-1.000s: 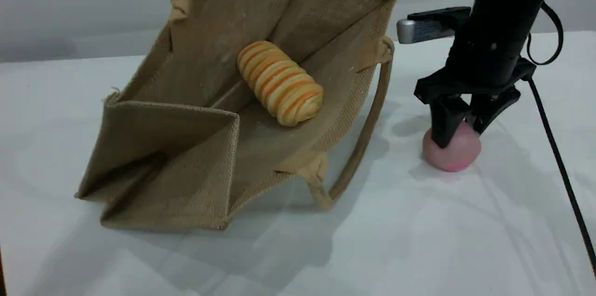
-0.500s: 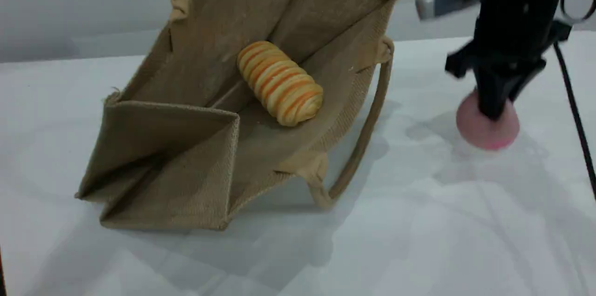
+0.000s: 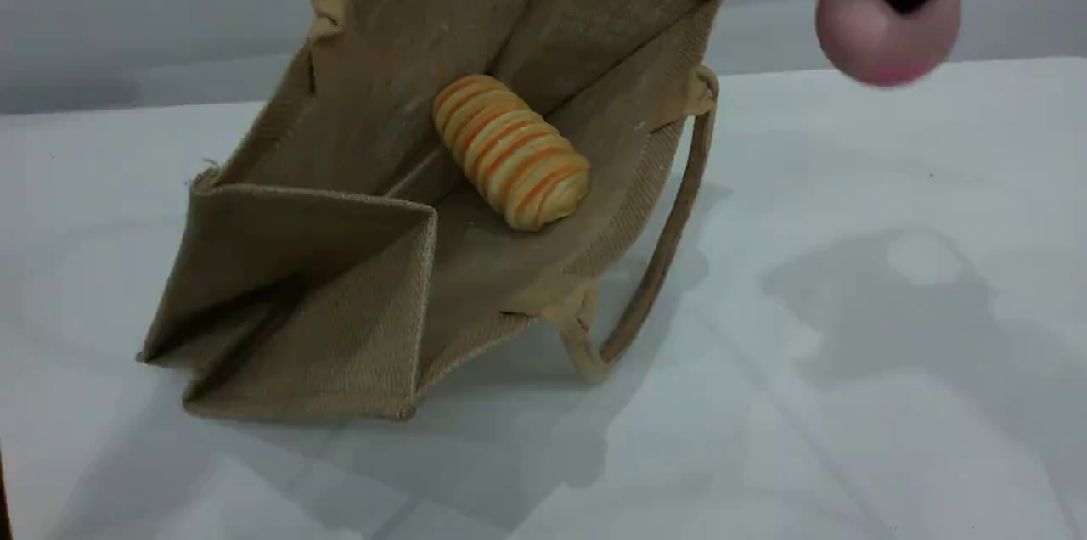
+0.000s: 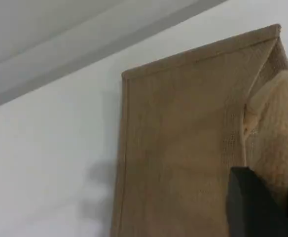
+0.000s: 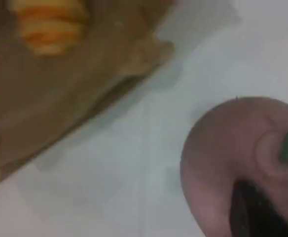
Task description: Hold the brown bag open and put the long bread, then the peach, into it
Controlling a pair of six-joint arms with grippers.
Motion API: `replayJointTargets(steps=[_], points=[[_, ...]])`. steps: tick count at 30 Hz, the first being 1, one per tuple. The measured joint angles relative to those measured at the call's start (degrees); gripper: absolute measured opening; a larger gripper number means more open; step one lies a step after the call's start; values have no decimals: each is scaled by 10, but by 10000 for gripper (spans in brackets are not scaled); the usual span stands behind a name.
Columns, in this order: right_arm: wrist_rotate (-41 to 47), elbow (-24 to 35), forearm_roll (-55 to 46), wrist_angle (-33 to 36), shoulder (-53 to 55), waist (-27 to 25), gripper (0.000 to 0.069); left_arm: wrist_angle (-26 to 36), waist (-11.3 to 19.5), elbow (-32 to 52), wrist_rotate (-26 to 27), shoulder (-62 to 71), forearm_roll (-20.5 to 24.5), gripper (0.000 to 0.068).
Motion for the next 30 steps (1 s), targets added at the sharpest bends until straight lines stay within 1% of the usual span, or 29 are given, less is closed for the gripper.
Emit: replayJointTargets(steps=[3,7,9,12,16,20,26,28,30], points=[[-61,44,62,-27,-52,0,20,0,0,0,0,0,0,92],[-168,100,162,-59,-110,0,20,0,0,0,0,0,0,92],[-242,125,221,-65,-131,0,20,0,0,0,0,0,0,92],[-339,150,306,-65,-134,0,20,0,0,0,0,0,0,92],[-449,156,414,-69,-115,0,20,0,0,0,0,0,0,92],[-514,155,491,-79,-80,0,20,0,0,0,0,0,0,92],[-594,154,568,-86,-7,7,20,0,0,0,0,0,0,92],[-620,154,591,-100,17,20,20,0,0,0,0,0,0,92],[-647,153,609,-128,35,37,20,0,0,0,0,0,0,92]])
